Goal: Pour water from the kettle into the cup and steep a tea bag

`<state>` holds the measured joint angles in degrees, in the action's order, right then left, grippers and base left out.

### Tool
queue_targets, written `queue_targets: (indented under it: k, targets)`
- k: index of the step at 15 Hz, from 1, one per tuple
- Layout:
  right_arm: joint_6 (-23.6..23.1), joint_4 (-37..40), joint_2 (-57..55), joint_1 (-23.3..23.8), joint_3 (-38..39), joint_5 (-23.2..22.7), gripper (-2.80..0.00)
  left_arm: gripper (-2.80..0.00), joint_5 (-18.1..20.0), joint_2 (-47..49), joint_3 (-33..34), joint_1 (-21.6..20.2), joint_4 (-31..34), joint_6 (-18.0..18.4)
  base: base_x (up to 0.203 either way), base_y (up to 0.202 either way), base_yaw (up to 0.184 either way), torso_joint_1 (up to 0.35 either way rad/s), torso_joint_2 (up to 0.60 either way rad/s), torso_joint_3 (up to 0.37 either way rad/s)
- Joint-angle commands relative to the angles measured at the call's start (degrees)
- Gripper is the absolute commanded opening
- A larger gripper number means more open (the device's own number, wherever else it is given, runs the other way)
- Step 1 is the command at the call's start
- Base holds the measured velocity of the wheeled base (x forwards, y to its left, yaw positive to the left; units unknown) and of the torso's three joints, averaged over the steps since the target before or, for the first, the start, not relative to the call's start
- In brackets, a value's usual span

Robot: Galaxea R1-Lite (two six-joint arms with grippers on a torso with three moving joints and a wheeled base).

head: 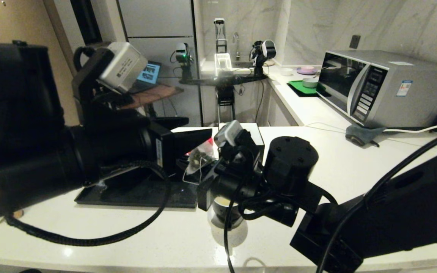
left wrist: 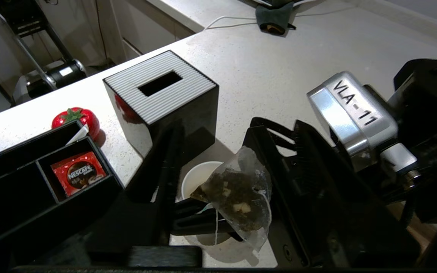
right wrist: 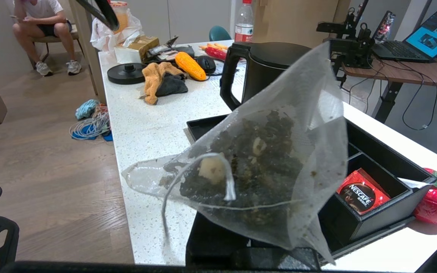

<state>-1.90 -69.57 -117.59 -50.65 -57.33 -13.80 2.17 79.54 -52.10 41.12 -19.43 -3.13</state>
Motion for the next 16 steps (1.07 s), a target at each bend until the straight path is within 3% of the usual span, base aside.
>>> queue_targets:
  k: [1,11,16]
  targets:
    - [-0.03,-0.39,0.34,0.03,-0.06,-0.09,-2.8,0.0,-0.06,0.05,1.06,-0.07,-0.34,0.04,0.0,0.0,0.0,0.0,0.0,0.0]
    - [-0.3,-0.48,0.87,0.03,0.2,-0.09,-2.8,0.0,-0.15,-2.28,4.73,-0.69,-0.52,0.05,0.0,0.0,0.0,0.0,0.0,0.0]
    - [-2.76,-0.48,0.52,-0.15,2.13,0.0,-2.8,0.0,-0.06,-2.37,4.2,-3.04,-0.52,-0.04,0.0,0.0,0.0,0.0,0.0,0.0]
